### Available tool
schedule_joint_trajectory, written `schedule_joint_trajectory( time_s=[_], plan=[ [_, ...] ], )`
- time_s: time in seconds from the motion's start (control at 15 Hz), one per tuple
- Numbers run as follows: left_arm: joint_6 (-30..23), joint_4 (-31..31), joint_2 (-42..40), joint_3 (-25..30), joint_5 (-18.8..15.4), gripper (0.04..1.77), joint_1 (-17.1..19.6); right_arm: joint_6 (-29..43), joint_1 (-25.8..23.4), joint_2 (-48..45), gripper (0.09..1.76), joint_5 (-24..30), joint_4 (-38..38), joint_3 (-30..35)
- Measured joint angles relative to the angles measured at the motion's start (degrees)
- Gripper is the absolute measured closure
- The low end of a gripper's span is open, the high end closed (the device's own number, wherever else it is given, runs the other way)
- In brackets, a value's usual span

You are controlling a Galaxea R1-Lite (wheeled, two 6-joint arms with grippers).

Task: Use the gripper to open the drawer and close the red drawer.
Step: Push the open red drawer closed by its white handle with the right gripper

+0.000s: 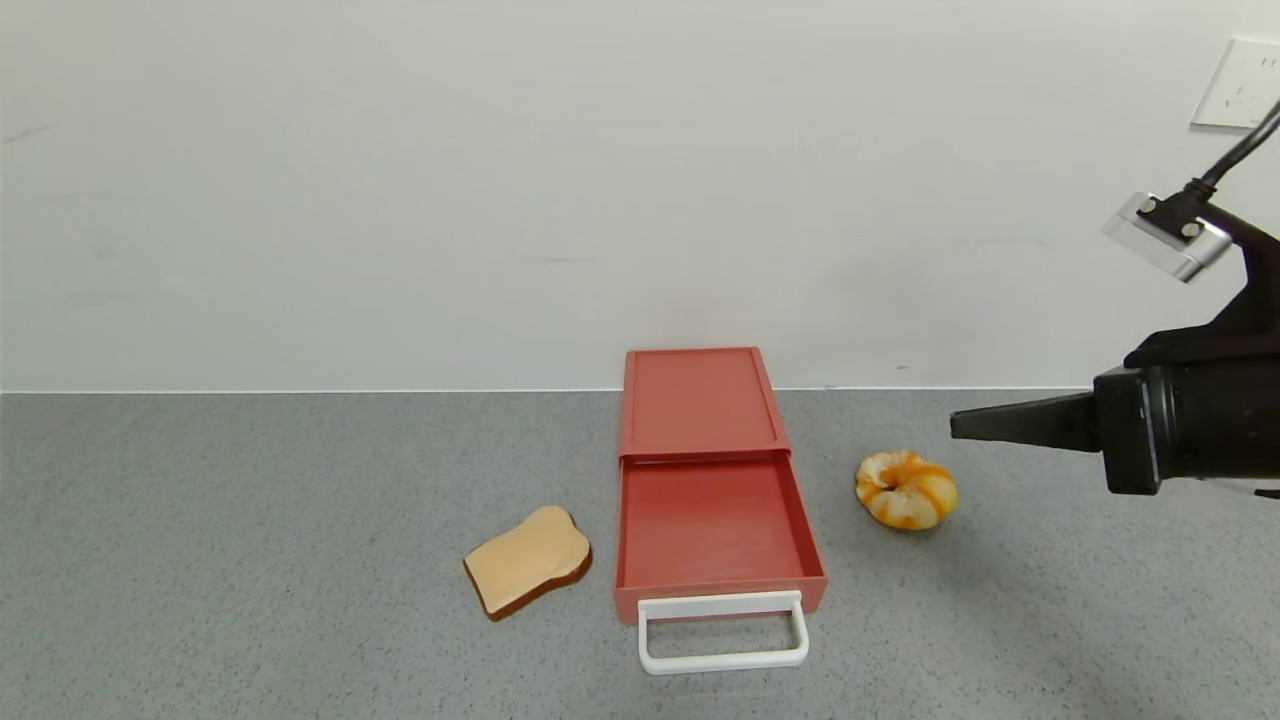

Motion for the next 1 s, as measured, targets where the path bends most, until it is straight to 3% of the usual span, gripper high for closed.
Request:
schedule_joint_trajectory(
  time_s=[0.13,0.53,1.0],
  plan=[
    [0.05,0.00,0.00,0.00,0.00,0.09,0.00,-0.22,0.95,1.72,1.73,-1.79,6.64,-5.07],
    [0.11,0.05,0.00,0.00,0.00,0.09,0.00,1.24,10.23,11.12,1.73,-15.21,19.70,-15.54],
    [0.13,0.13,0.00,0.00,-0.07,0.09,0.00,11.52,18.42,21.72,1.73,-18.21,28.78,-23.19]
  ],
)
